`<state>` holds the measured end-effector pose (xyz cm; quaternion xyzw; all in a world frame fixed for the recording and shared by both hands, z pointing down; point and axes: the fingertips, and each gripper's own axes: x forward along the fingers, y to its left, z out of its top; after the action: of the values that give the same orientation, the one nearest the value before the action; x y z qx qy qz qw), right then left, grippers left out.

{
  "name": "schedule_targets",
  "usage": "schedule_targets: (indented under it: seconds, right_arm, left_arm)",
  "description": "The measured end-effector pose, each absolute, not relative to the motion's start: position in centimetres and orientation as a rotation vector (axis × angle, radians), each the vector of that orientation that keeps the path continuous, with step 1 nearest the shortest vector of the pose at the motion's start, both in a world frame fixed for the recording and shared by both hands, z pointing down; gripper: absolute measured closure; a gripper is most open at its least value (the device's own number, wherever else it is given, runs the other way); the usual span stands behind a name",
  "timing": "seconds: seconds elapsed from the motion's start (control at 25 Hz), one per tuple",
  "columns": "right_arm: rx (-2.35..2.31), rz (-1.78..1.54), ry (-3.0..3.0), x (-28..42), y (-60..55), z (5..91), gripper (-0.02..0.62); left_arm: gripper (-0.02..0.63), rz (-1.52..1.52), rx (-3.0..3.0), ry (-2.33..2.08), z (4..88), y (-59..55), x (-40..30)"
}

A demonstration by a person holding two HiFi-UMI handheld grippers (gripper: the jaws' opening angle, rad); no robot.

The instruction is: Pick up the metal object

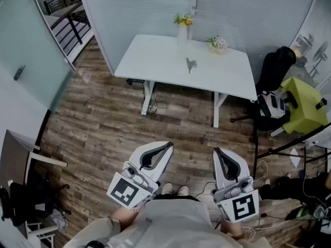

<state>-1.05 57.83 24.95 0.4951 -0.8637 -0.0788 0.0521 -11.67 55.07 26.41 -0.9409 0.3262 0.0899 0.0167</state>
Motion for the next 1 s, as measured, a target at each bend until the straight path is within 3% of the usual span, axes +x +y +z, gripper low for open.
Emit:
schedule_targets:
  seconds: [0.56, 1.0]
  right_arm:
    - [1.565, -0.21, -2.643, -1.5, 56.7, 26.1, 0.591]
    - [1.561, -0.192, -2.68, 1.3, 49.8, 26.7, 0.591]
  left_arm:
    - [0.601, 0.25, -2.935, 1.007, 27.9, 54.3, -12.3]
    - [0.601, 0.238, -2.925, 1.039, 28.6, 47.4, -9.8]
